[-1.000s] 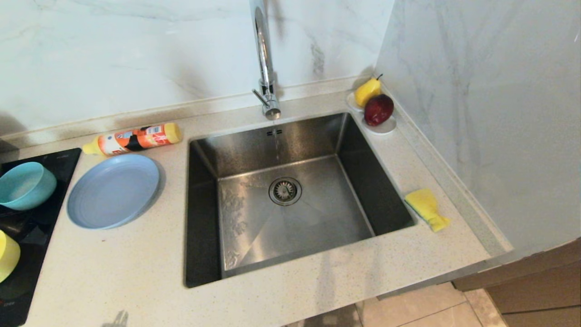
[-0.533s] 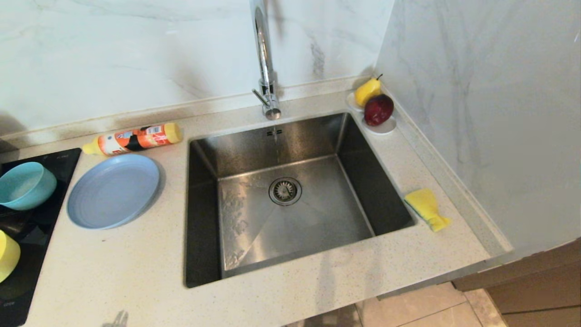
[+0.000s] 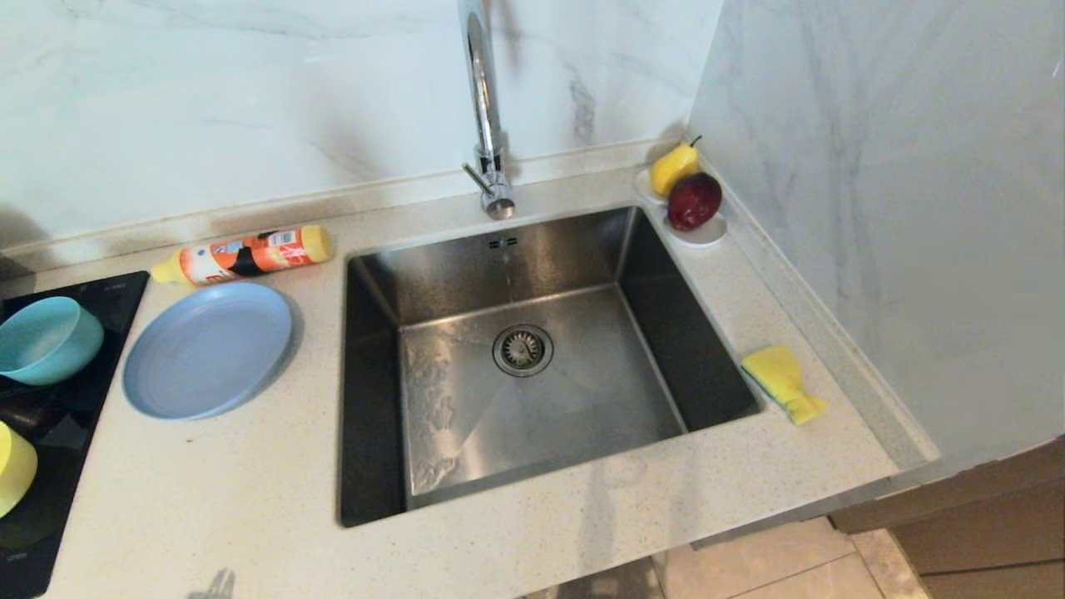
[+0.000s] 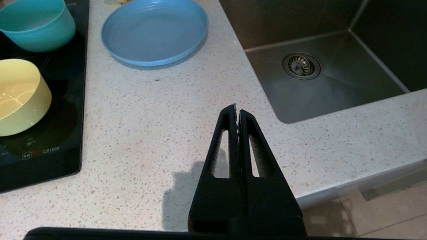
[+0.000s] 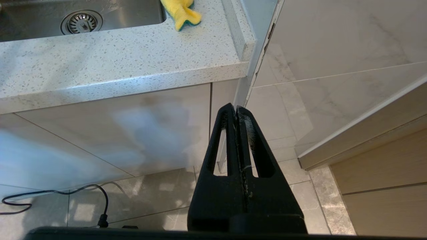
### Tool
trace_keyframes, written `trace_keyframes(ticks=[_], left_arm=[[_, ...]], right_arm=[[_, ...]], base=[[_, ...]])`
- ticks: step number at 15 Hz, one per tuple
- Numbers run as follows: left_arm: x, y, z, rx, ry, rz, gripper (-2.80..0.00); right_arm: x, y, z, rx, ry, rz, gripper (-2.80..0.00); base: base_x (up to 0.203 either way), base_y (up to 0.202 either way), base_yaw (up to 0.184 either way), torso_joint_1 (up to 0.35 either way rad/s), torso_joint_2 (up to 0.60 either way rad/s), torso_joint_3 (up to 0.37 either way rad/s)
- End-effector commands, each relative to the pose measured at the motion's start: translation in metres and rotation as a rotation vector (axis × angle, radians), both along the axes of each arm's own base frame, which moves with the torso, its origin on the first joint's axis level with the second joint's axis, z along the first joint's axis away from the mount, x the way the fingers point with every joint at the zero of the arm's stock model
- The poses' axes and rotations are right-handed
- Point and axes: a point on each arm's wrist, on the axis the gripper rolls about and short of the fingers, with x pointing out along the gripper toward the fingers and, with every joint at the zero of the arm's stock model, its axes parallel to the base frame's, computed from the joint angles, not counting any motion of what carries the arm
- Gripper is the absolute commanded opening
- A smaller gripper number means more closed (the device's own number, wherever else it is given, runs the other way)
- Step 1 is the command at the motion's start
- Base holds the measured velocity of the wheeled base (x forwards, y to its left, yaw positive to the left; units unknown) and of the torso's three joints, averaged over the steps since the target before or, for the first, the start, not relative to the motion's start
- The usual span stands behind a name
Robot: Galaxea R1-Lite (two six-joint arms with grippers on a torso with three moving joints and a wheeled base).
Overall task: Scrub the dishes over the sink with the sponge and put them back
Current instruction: Place the bowl on the plate
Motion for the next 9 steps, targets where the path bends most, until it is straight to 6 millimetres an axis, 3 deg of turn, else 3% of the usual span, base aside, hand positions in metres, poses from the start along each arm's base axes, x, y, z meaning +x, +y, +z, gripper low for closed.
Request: trace_keyframes(ticks=[1,9], left_arm=[[0.0033,-0.0001,-0.011,0.001,0.039,0.0,-2.8],[0.0033,-0.0001,-0.011,0.001,0.039,0.0,-2.8]], right_arm=[[0.0001,0.0,0.0,-0.001,0.002,0.0,-2.8],[0.0001,0.0,0.0,-0.001,0.002,0.0,-2.8]], base=[[0.0,0.0,0.0,0.0,0.0,0.0],[0.0,0.0,0.0,0.0,0.0,0.0]])
